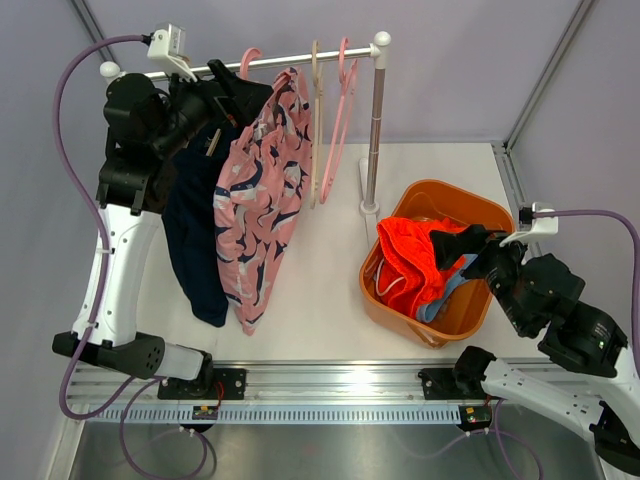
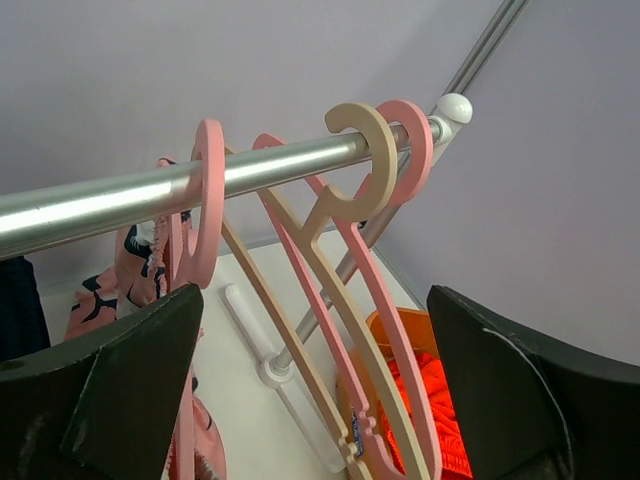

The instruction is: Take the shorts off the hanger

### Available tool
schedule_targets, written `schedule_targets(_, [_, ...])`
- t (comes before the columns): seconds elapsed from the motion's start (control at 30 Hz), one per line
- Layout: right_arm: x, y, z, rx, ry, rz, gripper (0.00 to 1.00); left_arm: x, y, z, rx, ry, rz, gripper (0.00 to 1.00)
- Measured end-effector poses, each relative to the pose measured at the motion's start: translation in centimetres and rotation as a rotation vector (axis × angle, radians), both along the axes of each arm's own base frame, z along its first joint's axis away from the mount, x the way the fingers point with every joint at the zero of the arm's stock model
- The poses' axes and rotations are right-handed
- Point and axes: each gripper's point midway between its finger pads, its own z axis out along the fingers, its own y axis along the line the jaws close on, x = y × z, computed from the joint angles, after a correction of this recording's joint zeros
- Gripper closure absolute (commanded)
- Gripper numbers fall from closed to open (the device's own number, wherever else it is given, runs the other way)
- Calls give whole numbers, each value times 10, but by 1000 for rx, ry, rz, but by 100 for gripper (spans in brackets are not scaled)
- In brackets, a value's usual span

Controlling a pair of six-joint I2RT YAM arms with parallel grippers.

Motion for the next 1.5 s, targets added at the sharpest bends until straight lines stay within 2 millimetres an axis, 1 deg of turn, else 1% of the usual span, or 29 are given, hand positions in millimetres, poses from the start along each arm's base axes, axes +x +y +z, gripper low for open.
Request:
schedule_targets(0.13, [1,2,-1,-6,5,1,0,4,6,0,22,-15,38,2])
schedule_targets(0.17, [2,3,-2,-8,7,2,0,6,8,-1,30,-16,53,3])
schedule_targets(0.3, [4,6,-4,-21,16,5,1,15,14,-13,72,-7,91,9])
schedule_targets(0.43, [6,11,-7,-36,25,13,0,31,13,-34,115,20,105,9])
schedule_targets(0.6, [8,16,-10,-50,34,24,1,60,10,-76,172,97,113,9])
schedule_targets(0.7, [9,18,-10,-52,35,29,0,75,10,-97,199,131,126,10])
schedule_targets(0.83, [11,20,-8,-45,28,31,1,86,11,-105,224,130,155,13])
schedule_targets(0.97, [11,21,-7,-43,24,31,1,90,8,-105,261,102,179,20])
schedule_targets(1.0, [11,21,-6,-42,23,31,1,90,6,-104,272,94,183,25])
schedule_targets(1.07, [12,21,-7,-42,22,31,1,90,2,-104,286,85,185,30])
schedule_targets(1.1, [12,22,-7,-42,23,31,1,90,1,-104,294,81,187,36])
schedule_targets(1.2, [13,23,-9,-47,24,32,1,89,-3,-104,312,73,193,43])
schedule_targets(1.23, [14,24,-10,-50,26,31,1,89,-3,-104,320,69,196,49])
schedule_targets(1.33, [15,26,-13,-60,32,32,1,91,-1,-103,333,55,211,55])
schedule_targets(1.5, [18,29,-19,-80,43,33,1,92,3,-102,351,44,229,74])
